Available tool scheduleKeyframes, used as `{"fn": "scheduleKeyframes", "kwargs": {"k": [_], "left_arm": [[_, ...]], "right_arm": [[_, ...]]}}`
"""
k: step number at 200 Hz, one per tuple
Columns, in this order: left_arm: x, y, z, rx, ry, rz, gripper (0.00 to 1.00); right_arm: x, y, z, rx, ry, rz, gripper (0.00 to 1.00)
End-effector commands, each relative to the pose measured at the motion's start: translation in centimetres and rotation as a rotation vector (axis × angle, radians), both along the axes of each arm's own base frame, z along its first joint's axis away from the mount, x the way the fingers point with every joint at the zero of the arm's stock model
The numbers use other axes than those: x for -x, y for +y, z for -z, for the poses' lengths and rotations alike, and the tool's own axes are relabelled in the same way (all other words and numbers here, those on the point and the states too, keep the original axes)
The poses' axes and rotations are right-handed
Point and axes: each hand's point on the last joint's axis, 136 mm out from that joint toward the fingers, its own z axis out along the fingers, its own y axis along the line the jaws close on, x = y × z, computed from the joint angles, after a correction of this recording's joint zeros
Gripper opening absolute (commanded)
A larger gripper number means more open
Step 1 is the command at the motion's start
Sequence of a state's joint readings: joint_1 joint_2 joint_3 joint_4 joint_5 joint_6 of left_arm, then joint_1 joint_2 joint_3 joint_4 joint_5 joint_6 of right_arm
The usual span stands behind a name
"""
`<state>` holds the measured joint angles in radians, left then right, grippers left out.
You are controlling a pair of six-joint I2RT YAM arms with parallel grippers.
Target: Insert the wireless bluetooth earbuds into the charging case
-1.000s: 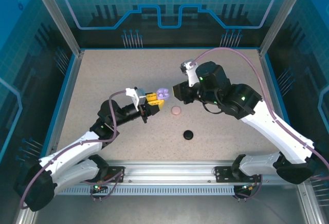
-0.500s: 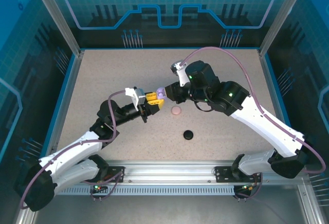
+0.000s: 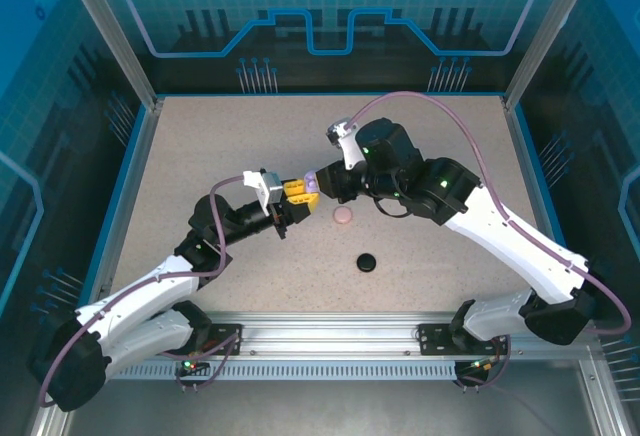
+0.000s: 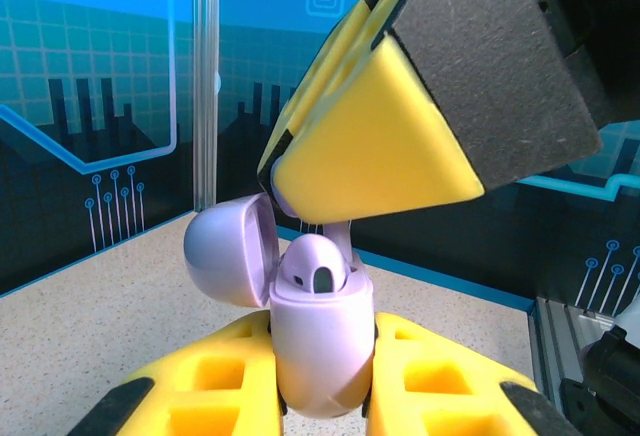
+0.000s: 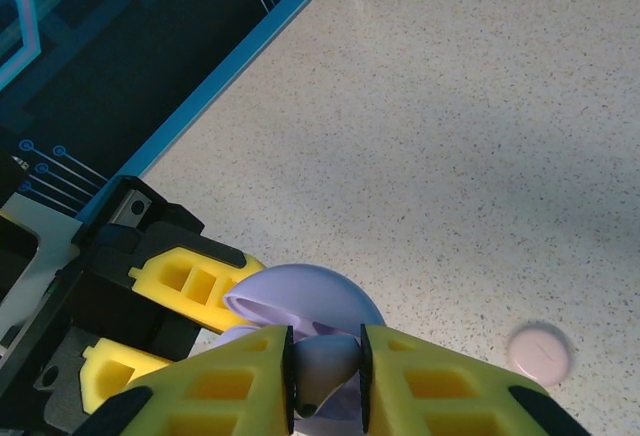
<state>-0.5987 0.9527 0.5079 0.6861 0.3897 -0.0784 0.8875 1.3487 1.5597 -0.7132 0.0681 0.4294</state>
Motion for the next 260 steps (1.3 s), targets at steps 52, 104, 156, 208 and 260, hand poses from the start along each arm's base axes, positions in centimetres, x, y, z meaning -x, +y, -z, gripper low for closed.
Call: {"fn": "scheduleKeyframes", "kwargs": {"k": [52,104,156,208,260], "left_arm": [[0.5,-0.1,-1.9,0.034,-0.052,0.015,0.12],[0.4,-0.1,-1.8,0.032,-0.047,0.011,0.12],[0.5,-0.1,-1.8,0.034,-0.044,0.014,0.12],[0.6,0.0,-2.0,0.039,-0.047,0.015,0.13],[1.1,0.2,-2.7,0.061,-0.05,0.03,0.12]], "right_arm": [[0.6,0.5,0.5,0.015,0.021,-0.014,0.24],[1.1,0.2,0.5,0.02,0.029,-0.026,0.27],[1.2,-0.3,-0.6,-0.002,0.004,-0.019,0.32],[1.2,-2.3,-2.3,-0.034,-0.041,0.001,0.48],[1.4,-2.7,-1.9,-0.226,0.02,-0.109,0.8]]}}
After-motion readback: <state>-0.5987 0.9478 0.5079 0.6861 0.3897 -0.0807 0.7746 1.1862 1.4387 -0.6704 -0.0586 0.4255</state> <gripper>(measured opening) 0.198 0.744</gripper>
